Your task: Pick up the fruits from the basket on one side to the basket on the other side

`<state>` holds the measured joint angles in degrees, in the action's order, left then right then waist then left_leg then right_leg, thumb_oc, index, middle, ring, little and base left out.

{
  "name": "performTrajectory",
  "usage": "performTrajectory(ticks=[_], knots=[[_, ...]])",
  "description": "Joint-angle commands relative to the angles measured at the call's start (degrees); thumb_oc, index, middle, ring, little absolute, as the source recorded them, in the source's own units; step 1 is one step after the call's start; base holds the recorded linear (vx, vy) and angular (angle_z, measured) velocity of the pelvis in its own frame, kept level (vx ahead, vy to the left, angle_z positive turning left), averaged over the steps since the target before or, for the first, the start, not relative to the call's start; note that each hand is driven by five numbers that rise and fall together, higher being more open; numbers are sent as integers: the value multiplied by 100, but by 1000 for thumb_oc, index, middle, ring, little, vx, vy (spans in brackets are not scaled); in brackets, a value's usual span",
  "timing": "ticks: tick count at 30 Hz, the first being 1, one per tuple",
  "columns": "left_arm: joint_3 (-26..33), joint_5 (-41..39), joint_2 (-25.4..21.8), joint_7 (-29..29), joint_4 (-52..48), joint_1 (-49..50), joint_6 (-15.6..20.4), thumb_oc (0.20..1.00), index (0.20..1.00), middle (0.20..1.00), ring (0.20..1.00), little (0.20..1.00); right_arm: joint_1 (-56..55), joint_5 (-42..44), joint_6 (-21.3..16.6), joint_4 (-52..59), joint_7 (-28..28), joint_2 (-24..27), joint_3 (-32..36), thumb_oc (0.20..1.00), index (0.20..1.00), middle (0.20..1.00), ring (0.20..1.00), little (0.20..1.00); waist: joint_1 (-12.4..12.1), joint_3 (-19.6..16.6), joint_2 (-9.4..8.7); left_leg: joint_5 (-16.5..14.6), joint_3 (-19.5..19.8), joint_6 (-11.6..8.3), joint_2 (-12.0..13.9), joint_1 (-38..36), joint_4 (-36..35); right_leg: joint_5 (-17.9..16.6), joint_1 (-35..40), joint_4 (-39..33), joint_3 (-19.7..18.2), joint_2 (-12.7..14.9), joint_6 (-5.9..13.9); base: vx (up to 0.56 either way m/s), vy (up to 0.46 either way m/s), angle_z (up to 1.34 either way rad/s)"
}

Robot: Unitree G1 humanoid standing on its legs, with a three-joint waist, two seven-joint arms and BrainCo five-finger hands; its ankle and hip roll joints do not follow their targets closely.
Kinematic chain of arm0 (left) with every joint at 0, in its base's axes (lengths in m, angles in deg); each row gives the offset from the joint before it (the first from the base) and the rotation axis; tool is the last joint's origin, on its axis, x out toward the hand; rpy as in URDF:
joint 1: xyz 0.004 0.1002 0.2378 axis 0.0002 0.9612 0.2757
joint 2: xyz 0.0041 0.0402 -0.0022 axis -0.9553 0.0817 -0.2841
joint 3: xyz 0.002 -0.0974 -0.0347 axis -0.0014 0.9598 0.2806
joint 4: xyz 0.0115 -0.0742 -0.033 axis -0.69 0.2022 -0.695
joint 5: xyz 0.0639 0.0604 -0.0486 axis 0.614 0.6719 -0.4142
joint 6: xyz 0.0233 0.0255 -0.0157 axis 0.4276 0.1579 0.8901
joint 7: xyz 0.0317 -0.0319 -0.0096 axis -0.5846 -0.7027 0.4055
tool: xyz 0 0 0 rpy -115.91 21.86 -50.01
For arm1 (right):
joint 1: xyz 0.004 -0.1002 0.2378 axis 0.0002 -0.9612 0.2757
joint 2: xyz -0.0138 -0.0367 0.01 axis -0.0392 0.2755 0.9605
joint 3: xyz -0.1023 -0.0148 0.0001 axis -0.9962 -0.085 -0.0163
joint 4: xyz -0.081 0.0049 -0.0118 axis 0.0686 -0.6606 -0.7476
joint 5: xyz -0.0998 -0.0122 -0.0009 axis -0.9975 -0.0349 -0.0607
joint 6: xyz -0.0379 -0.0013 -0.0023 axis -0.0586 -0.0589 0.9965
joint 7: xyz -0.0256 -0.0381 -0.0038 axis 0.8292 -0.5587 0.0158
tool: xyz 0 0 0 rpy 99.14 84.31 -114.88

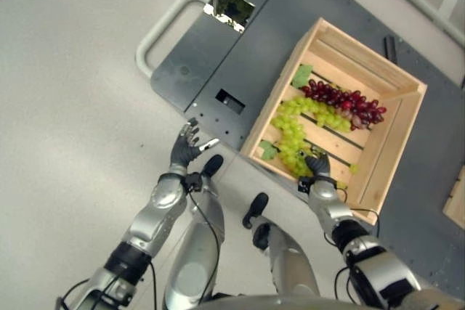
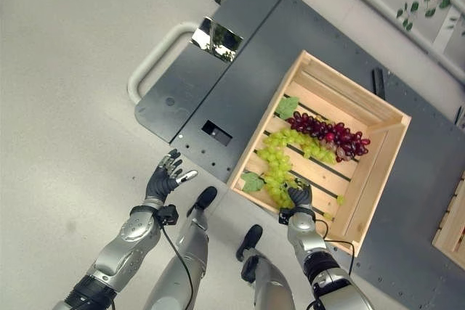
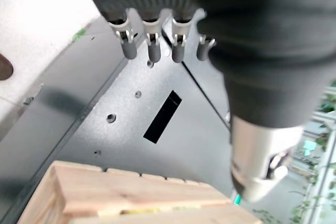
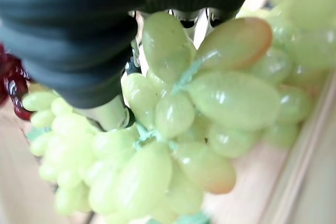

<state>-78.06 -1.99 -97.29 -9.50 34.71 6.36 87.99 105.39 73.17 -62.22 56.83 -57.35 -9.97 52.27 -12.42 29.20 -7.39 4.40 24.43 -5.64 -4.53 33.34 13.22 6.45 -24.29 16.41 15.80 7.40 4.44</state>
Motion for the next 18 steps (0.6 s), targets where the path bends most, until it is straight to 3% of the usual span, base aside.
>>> performTrajectory(ticks=[1,10,18], knots=[[274,114,-16,93,-603,217,125,1000,1000,1000,1000,1000,-737,1162,-102,644,-815,-451,-322,200,200,200,200,200,167,59,-207,253,-78,372,-56,-211,-898,-530,-274,-437,-81,228,139,-1,-42,-11],[674,231,-59,431,-602,462,-15,1000,1000,1000,1000,1000,-1051,1614,19,1417,-1239,-174,165,200,200,200,200,200,236,59,-251,189,-195,382,-51,-342,-829,-544,-160,-438,-167,238,140,-7,-17,-5],[717,320,-16,525,-567,443,-59,1000,1000,1000,1000,1000,-957,1601,109,1424,-1248,-201,318,200,200,200,200,200,259,59,-204,157,-266,410,-44,-397,-813,-530,-113,-449,-242,237,130,-10,-5,-7]])
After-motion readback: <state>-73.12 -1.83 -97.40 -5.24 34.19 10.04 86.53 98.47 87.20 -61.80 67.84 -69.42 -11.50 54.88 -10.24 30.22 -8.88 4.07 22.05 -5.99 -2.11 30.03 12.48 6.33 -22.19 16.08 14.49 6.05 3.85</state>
